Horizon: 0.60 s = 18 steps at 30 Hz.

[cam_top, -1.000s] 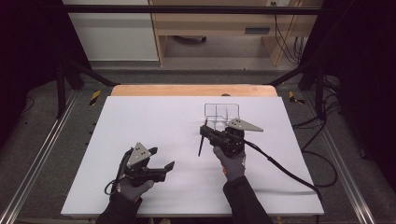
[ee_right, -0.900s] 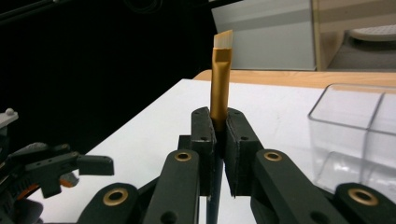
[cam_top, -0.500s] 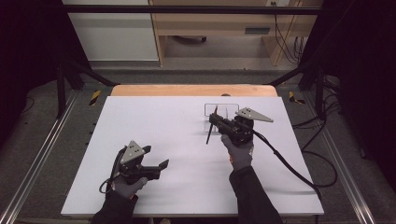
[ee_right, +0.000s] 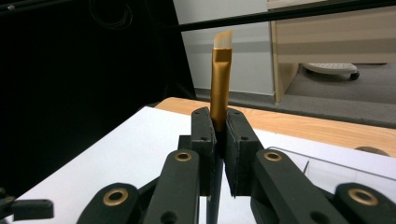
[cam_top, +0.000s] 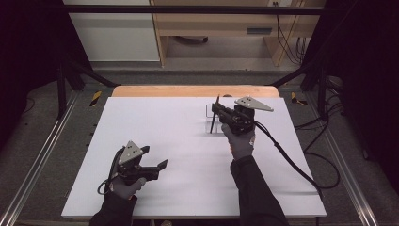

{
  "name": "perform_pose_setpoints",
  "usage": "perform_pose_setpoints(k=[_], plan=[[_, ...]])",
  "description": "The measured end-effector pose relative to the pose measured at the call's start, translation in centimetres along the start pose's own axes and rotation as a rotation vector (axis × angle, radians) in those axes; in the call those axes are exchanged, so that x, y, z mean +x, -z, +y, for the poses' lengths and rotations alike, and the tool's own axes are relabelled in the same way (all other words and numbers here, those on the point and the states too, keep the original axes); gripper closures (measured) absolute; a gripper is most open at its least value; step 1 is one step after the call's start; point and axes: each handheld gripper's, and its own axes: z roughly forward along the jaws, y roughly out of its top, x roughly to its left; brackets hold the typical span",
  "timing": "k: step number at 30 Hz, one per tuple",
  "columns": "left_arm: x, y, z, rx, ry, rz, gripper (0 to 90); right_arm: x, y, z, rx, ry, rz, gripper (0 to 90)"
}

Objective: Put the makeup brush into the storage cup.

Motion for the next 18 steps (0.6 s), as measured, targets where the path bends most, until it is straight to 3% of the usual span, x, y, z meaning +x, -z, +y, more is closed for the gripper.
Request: perform_pose_setpoints(k=[18], plan=[[0.2,0.1,0.0,0.003,-0.001,0.003,12.3,-1.1,-2.2,1.7,-0.013,0.019,-0.068,83.8]])
